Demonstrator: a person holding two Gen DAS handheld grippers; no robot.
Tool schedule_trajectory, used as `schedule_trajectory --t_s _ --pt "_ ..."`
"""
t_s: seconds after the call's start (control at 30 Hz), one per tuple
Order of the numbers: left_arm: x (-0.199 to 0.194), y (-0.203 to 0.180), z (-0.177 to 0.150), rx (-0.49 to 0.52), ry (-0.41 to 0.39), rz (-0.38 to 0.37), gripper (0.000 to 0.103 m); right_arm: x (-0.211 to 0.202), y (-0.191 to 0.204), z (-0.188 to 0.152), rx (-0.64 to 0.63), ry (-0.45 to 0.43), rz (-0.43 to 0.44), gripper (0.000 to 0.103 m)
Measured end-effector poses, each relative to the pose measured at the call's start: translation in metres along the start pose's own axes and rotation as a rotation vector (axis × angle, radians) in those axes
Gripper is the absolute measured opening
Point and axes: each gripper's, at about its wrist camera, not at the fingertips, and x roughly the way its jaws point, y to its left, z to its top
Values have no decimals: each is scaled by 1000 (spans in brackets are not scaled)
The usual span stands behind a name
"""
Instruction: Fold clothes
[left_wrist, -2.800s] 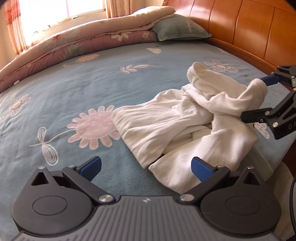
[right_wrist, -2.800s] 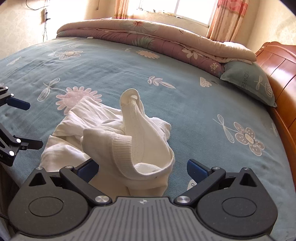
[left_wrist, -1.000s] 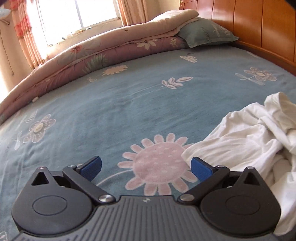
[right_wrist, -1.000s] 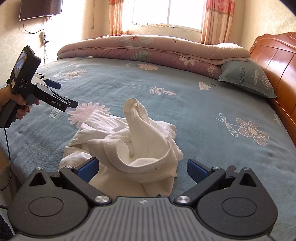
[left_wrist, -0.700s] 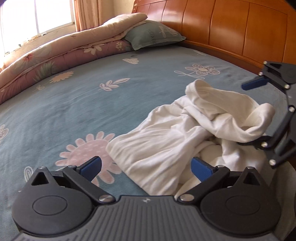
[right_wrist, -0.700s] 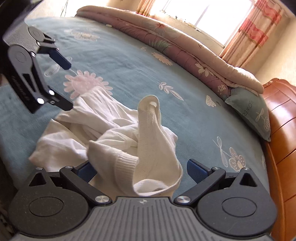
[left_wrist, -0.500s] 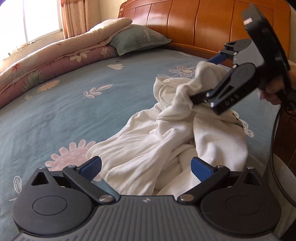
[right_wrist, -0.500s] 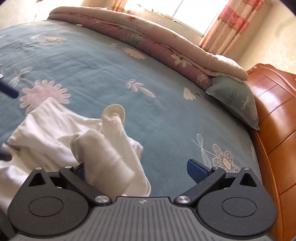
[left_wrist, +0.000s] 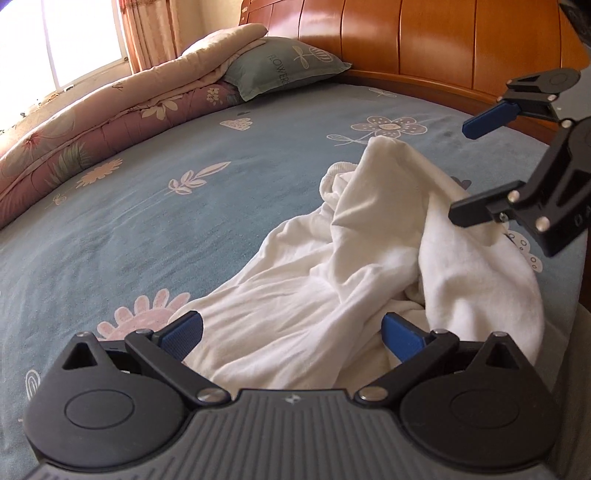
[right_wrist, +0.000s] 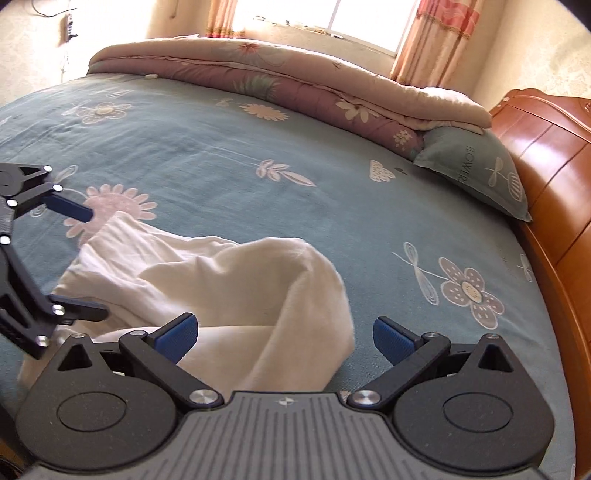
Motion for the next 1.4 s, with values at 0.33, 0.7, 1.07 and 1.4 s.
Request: schedule_trajectory --t_s 0.33,0.7,1.07,1.4 --pt "6 41 -5 -81 17 95 103 14 11 -58 -34 212 24 103" --pt "-8 -41 12 309 -78 36 102 -33 16 -61 52 114 16 103" --pt "8 -66 35 327 -194 151 103 -61 5 -65 174 39 -14 103" --pt "-10 -30 25 266 -172 131 102 -68 -13 -78 290 18 -20 103"
